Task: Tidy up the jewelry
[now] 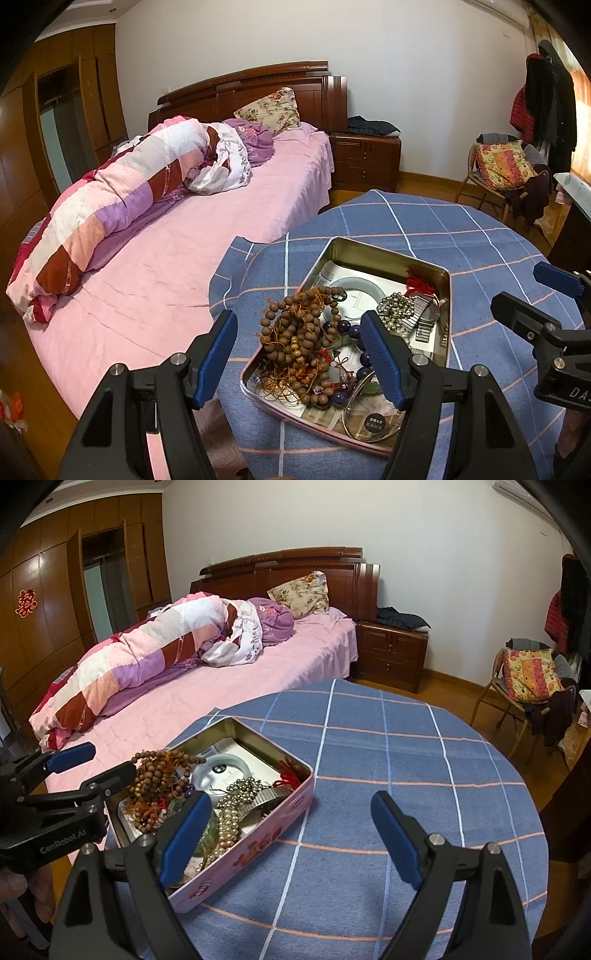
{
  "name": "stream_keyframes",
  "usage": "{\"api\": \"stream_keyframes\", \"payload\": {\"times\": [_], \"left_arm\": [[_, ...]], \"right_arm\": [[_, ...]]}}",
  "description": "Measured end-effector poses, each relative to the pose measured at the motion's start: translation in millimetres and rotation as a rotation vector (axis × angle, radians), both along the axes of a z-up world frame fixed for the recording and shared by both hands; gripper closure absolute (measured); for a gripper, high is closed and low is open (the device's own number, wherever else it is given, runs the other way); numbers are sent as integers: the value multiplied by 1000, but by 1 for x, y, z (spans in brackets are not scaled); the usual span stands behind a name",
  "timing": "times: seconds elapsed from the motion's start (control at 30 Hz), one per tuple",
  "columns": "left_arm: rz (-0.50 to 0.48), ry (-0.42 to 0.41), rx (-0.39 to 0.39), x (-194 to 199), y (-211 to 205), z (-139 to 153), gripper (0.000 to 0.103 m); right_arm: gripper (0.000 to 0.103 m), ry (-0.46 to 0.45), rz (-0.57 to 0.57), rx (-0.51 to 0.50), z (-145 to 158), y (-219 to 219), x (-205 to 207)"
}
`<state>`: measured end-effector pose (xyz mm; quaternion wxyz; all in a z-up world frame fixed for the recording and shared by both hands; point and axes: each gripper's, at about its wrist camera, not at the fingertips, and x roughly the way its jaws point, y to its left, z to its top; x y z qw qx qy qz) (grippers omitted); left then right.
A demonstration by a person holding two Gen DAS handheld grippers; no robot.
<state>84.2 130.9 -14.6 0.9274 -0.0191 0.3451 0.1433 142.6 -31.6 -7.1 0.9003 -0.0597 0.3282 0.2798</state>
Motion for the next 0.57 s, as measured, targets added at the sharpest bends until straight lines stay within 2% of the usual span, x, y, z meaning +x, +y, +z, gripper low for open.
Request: {"api": "stream_keyframes", "payload": {"times": [0.2, 0.33, 0.57], "left_arm": [[8, 9, 14, 1, -2, -3, 34], [20, 5, 52, 0, -4, -4, 34], [10, 5, 43, 0, -3, -5, 34]], "right_arm": [[12, 3, 2, -3, -1, 1, 0], [11, 4, 3, -4, -3, 1, 0], [10, 7, 1, -6, -5, 0, 0]]}}
